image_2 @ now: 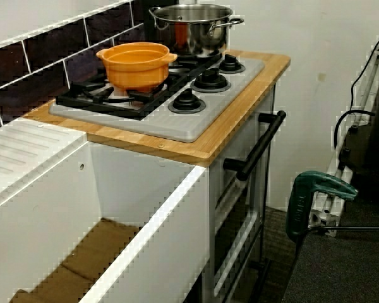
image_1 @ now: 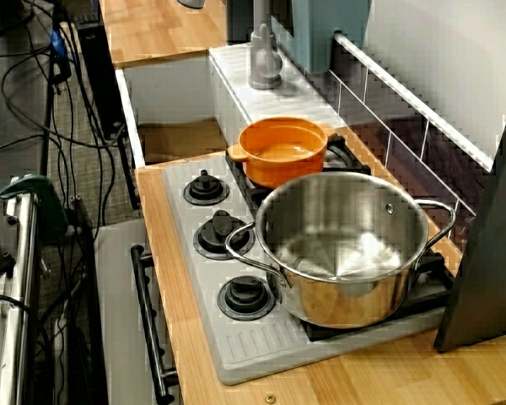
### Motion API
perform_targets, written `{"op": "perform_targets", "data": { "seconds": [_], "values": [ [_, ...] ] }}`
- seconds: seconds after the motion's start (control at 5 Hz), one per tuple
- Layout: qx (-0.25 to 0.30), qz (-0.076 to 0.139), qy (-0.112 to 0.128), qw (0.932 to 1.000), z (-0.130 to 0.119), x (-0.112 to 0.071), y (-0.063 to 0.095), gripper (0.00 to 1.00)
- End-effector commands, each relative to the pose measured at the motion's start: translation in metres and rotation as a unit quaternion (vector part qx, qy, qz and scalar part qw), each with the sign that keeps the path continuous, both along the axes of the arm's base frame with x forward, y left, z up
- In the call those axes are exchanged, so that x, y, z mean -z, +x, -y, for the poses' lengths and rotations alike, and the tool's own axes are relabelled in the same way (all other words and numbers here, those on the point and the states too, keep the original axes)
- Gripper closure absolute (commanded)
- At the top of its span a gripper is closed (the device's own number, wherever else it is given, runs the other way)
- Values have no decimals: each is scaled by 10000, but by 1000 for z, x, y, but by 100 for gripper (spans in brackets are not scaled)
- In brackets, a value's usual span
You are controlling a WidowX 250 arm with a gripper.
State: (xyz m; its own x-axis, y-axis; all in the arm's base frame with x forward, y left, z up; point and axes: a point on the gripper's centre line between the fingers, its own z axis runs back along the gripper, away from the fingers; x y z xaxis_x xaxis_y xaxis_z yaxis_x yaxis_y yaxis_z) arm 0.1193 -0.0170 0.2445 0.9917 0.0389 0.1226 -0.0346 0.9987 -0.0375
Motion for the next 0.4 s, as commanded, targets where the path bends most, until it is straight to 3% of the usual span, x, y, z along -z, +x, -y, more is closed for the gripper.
{"op": "perform_targets", "data": {
  "seconds": [0.0, 0.2],
  "values": [
    [0, 0, 0, 10000, 0, 0, 0, 0],
    [-347, -133, 231, 9990, -3, 9, 31, 0]
  ]
}}
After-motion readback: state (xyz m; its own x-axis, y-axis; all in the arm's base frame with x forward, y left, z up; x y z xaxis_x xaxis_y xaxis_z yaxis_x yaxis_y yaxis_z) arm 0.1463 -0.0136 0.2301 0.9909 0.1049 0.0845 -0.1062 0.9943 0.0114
